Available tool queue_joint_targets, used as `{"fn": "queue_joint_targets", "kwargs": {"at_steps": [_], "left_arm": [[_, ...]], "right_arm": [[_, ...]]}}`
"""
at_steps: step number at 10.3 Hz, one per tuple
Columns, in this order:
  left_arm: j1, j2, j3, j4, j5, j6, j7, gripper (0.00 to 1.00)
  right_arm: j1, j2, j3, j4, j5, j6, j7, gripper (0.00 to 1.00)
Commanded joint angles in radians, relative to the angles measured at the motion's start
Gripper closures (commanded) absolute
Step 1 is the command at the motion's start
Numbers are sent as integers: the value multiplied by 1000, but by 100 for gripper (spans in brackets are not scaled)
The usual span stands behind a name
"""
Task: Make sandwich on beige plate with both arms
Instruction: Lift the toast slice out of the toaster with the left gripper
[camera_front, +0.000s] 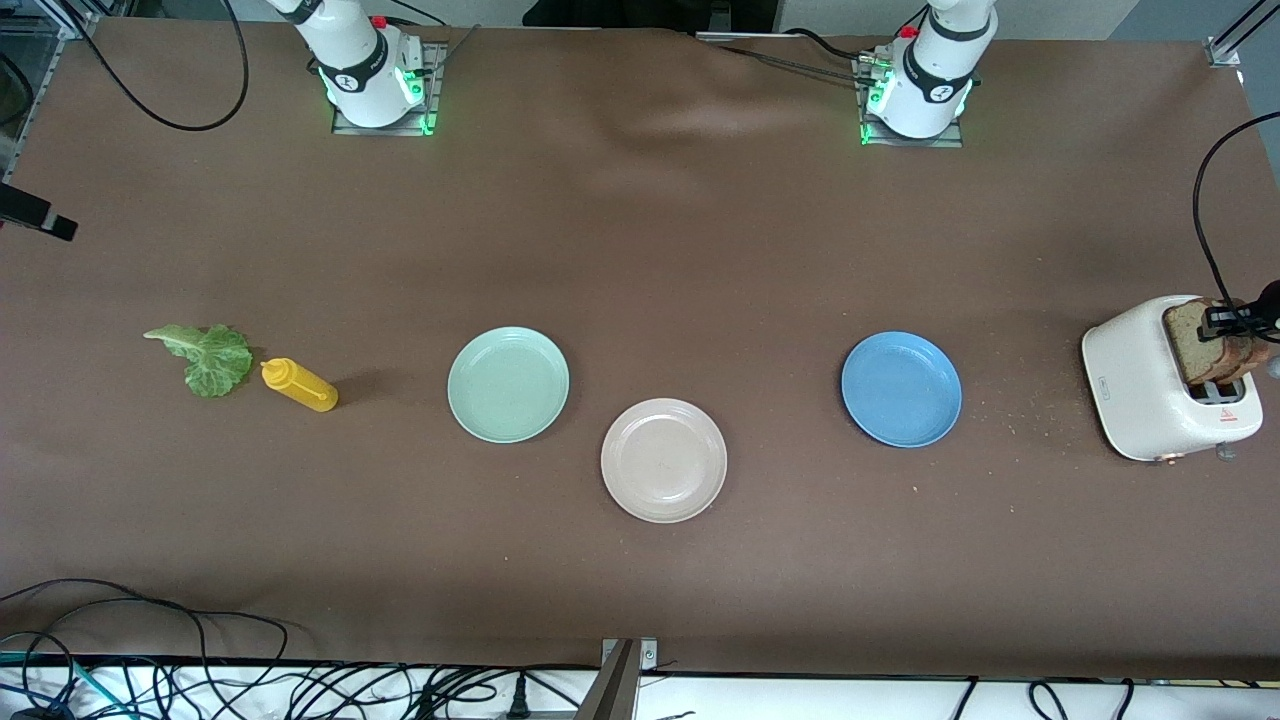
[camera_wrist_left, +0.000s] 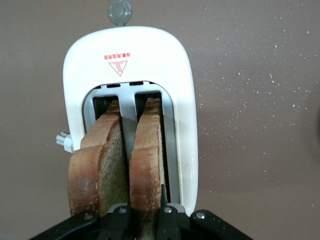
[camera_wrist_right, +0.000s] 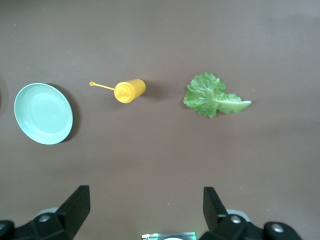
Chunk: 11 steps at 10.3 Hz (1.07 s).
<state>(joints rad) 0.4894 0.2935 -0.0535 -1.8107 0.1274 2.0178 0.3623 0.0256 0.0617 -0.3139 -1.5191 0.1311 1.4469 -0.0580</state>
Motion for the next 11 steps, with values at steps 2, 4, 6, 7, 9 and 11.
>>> {"fn": "queue_joint_targets", "kwargs": {"at_steps": [2,4,6,7,9,11], "left_arm": [[8,-36,-12,16,8,-54,20,100],[5,-36,-26,123,-21,-175,20,100],[-5,-33,-28,239,-109,-296,17,100],[-26,-28,-35,314,-170,-379,12,100],[-89,-14,-37,372,-292,-493,1,100],[-142,-1,-37,360,-427,-545,-19,100]], "right_arm": [[-4,7,-40,20,-45,-120,-12,0],[-3,16,-40,10,-45,-140,-26,0],[2,56,-36,1,-45,-141,-38,0],[5,82,-36,2,-36,-141,-70,0],[4,87,-34,7,-30,-137,-101,0],[4,87,-34,5,-31,-138,-101,0]]}}
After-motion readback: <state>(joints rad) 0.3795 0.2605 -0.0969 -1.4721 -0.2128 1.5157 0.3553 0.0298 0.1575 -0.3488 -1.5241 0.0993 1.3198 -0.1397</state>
